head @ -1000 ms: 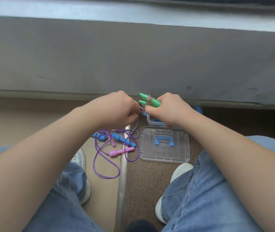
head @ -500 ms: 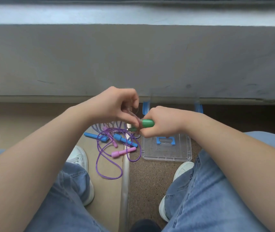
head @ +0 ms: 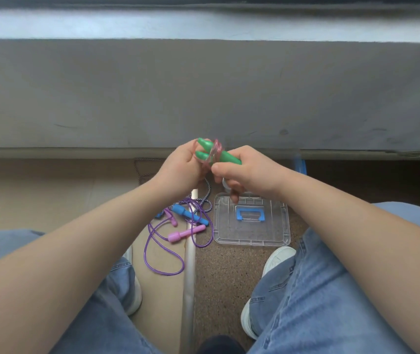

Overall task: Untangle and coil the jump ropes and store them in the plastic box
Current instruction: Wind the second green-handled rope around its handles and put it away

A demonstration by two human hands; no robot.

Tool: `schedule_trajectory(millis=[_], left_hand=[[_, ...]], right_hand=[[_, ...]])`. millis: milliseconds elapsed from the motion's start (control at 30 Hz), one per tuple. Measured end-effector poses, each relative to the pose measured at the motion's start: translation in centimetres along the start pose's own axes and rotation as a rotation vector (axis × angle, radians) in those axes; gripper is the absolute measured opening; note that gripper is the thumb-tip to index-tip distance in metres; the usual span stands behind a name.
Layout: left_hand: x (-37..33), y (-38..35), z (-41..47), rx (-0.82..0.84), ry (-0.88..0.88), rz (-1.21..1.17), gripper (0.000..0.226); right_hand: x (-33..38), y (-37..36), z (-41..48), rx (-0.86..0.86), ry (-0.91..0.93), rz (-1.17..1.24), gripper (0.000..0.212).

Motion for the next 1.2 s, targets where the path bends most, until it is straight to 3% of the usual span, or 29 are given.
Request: schedule_trajectory(millis=[100,200,367,500,667,833,967,1067,1200], left_hand=[[-0.5,0.5,-0.3,-0.088,-0.116,0.452,0.027],[-1.4,-0.6,-1.2,-0.012,-0.240,0.598,0.028],[-2.0,-1.1,-2.2,0.204,-0.501,0.918,0.020],[-2.8,-0.5,-2.3,0.243,-0.567,1.006,0.034],[-5.2,0.5,-2.1,0.071,-0.817,1.185,0.035],[-6.8,2.0,-1.8,-0.012,-0.945,1.005,0.053],[-5.8,1.3,-1.3,-0.031,-0.804,0.877,0.054],[-3.8,2.6,0.5,-0.093,-0.454,0.715,0.057],[-0.6,2.0,1.1,0.007,-0.132,0.349,0.063]], right_hand=[[0.0,1.1,1.0,-0.144,0.014,-0.018,0.014],[-0.4,2.6,1.8,-0.254,0.012,-0.189,0.018],[-0.6,2.7,2.0,-0.282,-0.004,-0.526,0.022],[-0.5,2.4,2.2,-0.277,0.018,-0.770,0.025],[-0.3,2.1,2.4,-0.292,0.025,-1.072,0.025],[-0.1,-0.8,1.6,-0.024,0.138,-1.086,0.015],[0.4,-1.4,0.6,0.127,0.234,-1.068,0.016],[0.2,-2.4,-0.3,0.186,0.252,-0.973,0.033],[0.9,-1.3,-0.4,0.070,0.208,-0.670,0.032]])
Point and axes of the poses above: each hand's wrist, its own z-axis towards the middle knuckle, its own y-axis out of the back of the hand, x = y × z, the point moved 8 cm from there along z, towards the middle knuckle, and after that the axes turned 7 degrees about -x, right-handed, at the moved point
